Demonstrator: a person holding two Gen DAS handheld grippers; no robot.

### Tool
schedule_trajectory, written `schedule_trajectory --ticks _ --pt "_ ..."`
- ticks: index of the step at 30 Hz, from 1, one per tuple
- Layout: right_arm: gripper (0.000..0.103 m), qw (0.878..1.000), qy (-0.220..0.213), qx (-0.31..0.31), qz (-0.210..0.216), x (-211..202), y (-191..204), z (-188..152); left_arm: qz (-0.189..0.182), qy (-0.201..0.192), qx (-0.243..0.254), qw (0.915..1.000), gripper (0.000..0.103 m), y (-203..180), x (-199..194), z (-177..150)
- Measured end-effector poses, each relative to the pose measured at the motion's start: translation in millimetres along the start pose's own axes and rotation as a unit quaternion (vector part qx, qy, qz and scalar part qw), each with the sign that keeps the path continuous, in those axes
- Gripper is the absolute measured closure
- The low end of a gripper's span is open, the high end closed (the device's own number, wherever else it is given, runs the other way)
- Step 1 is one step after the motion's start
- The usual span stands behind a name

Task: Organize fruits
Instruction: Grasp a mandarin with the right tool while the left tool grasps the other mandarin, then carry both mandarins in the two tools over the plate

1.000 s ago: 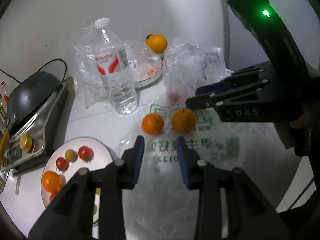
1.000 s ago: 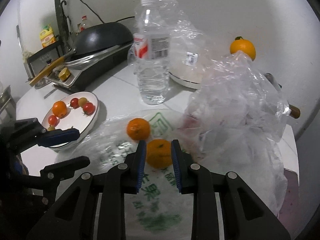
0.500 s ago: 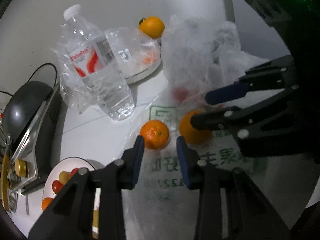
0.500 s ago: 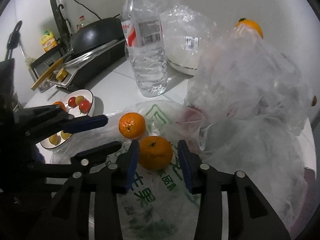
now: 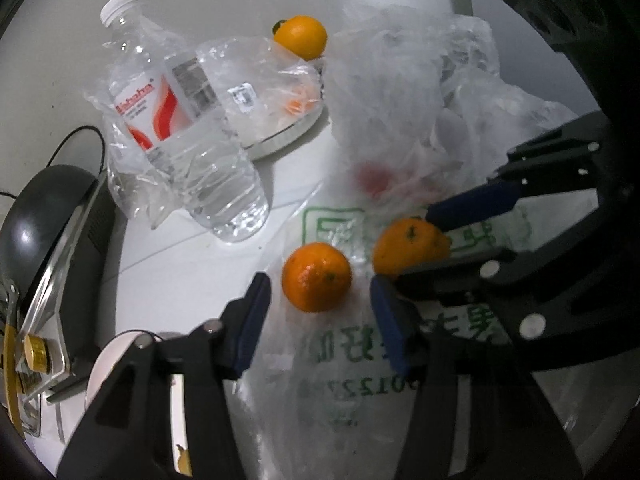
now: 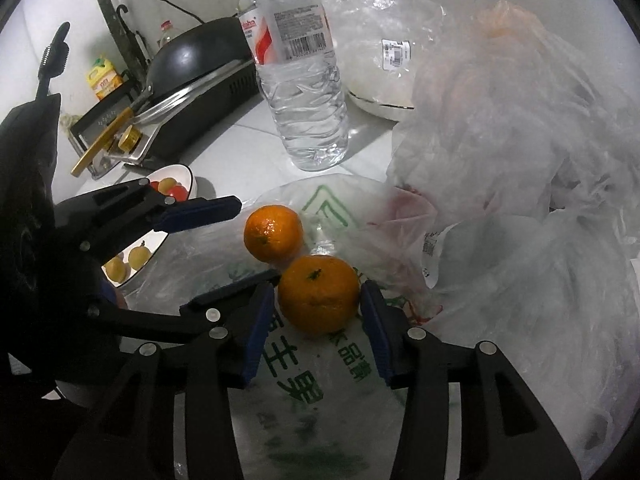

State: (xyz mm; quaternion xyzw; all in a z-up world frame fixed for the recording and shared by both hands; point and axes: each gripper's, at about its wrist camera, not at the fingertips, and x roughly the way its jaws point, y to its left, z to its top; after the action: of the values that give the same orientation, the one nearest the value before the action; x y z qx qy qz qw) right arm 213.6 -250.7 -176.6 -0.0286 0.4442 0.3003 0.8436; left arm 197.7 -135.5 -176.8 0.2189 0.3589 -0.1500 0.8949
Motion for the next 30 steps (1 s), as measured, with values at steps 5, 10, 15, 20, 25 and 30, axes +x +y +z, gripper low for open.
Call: schedule_trajectory --ticks 5,10,15,20,25,30 --pt "0.055 1.000 0.012 0.009 0.008 5 -3 -2 0.008 0.016 0.003 0.9998 0.050 -1 9 2" --pt "0.056 1.000 0.009 0.005 0.006 4 -4 -2 0.018 0.027 0.011 0.9994 0.050 -4 16 4" --pt "0.056 1.000 -0.002 0.005 -0.007 -2 -1 -3 0.015 0.016 0.017 0.9996 0.050 -7 16 2" --pt "0.056 1.000 -0.010 0.006 -0.020 -11 1 -4 0.004 0.000 -0.006 1.0000 0.062 1 13 3" --pt "0.057 0.999 -0.015 0.007 -0.034 -17 4 -6 -0.012 -0.006 -0.012 0.9998 0.063 2 7 0" --pt "0.060 0.998 -0.026 0.003 -0.049 -29 11 -6 -0.019 -0.022 -0.023 0.9993 0.063 4 -10 -2"
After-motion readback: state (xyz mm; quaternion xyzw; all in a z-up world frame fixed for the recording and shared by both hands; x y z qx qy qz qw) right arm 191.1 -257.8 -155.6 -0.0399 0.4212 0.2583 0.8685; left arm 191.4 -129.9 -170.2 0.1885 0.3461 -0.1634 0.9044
